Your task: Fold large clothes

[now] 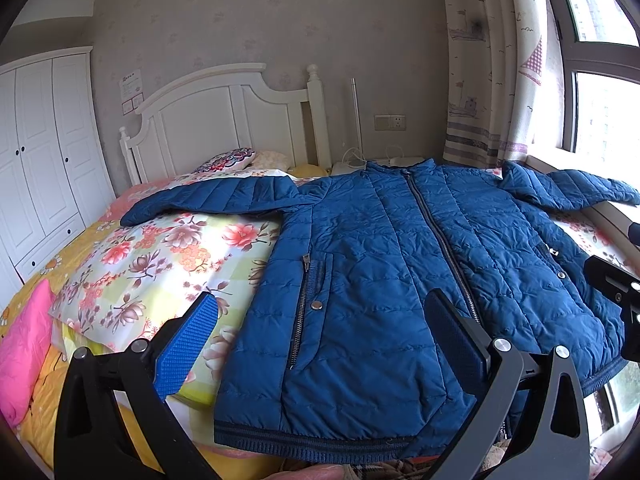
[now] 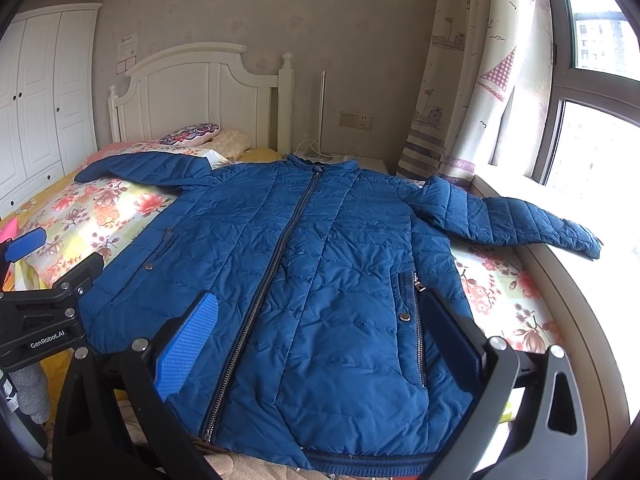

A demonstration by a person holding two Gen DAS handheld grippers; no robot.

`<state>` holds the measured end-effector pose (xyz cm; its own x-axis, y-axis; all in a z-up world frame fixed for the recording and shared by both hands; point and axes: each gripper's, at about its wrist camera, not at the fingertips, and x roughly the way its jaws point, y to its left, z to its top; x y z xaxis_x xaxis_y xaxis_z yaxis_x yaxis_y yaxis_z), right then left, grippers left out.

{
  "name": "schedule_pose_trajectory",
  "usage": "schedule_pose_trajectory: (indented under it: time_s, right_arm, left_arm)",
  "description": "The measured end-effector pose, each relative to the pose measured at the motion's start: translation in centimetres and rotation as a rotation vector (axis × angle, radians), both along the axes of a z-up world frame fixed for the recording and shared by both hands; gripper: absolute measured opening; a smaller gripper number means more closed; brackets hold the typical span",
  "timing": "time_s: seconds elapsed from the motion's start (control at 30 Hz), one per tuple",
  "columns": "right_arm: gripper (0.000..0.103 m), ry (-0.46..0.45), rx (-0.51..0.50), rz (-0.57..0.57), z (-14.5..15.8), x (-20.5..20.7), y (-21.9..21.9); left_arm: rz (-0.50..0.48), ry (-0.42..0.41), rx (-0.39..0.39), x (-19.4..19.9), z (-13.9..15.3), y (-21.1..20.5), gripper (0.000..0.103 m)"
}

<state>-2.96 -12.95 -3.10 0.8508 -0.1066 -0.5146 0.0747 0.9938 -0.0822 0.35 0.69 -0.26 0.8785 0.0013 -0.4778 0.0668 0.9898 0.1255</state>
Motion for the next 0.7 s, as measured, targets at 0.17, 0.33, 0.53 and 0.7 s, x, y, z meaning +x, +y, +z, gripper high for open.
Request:
schedule_pose_trajectory:
  time_s: [0.17,0.33,0.53,0.7]
  right_arm:
    - [0.101,0.001,0.0,0.003,-0.11,0.02,0.09]
    - [0.101,0.001,0.0,0.003,-0.14,-0.01,0.14]
    - [0.101,0.001,0.001,0.003,-0.18,0.0,0.16]
    - [0.101,0.004,0.002,0.004,-0.27,0.0,0.24]
  left_arm:
    - [0.003,0.0,-0.003,-0.03,0.11,0.06,0.099]
    - [0.002,0.001,-0.003,0.03,0.14,0.09,0.099]
    - [0.003,0.001,-0.003,0.03,0.15,0.09,0.099]
    - [0.004,0.001,-0.003,0.02,0.15,0.09,0.099]
